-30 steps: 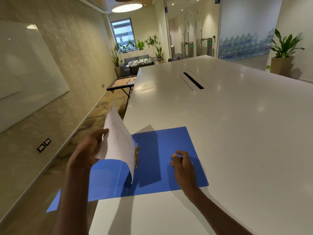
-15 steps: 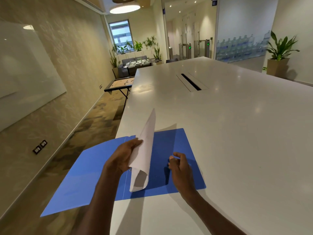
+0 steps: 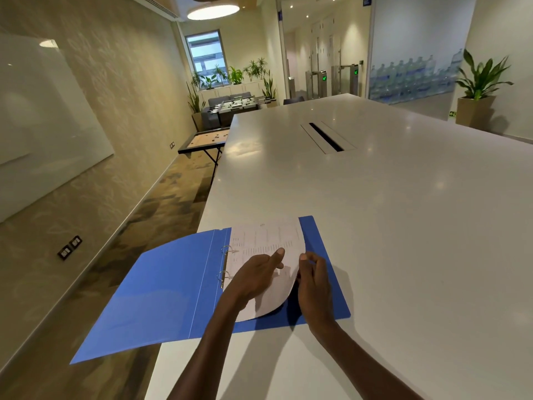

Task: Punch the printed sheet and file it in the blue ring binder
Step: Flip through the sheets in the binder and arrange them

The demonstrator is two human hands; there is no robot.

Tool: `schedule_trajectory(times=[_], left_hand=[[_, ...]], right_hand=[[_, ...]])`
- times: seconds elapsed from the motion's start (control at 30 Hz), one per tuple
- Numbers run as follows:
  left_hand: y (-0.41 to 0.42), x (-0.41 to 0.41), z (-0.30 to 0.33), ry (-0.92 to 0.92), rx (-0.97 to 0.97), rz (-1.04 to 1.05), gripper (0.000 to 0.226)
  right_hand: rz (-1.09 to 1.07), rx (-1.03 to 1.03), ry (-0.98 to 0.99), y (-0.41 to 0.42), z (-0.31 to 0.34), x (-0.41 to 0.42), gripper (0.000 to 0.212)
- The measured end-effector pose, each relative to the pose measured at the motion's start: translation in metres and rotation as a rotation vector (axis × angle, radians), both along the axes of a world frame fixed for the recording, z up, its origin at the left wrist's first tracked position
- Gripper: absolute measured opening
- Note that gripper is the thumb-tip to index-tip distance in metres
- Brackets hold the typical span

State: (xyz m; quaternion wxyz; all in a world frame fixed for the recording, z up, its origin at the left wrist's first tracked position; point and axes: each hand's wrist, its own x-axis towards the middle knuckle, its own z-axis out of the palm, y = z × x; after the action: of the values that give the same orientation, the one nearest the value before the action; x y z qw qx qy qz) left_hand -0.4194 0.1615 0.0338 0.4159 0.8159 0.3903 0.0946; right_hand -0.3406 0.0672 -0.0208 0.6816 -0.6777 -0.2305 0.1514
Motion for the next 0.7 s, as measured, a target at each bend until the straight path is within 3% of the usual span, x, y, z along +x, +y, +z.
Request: schedule_trajectory(times=[0.13,0.23,0.4,0.5,0.7], left_hand=[[-0.003,-0.002,-0.009,0.088,0.107,-0.028,0.056],[-0.006,-0.006,-0.016,0.083,0.084,-0.039,0.045],[-0.002,-0.016,-0.008,-0.008,0.043,-0.018,0.037],[0.012,-0.036,-0.002,-0.152,0.058,0.139,0.037],[0.055,-0.098,-0.003,-0.296,0.136,0.604,0.017]], right_hand=[[-0.039,0.071,0.045,-0.003,0.008,0.003,0.012],[-0.048,0.031,0.046,-0.008,0.007,0.008,0.022],[0.009,-0.408,-0.373,-0.017,-0.01,0.014,0.047],[0.111,-0.649,-0.568,-0.024,-0.014,0.014,0.048],[0.127,-0.733,-0.728,-0.029,-0.014,0.01,0.045]])
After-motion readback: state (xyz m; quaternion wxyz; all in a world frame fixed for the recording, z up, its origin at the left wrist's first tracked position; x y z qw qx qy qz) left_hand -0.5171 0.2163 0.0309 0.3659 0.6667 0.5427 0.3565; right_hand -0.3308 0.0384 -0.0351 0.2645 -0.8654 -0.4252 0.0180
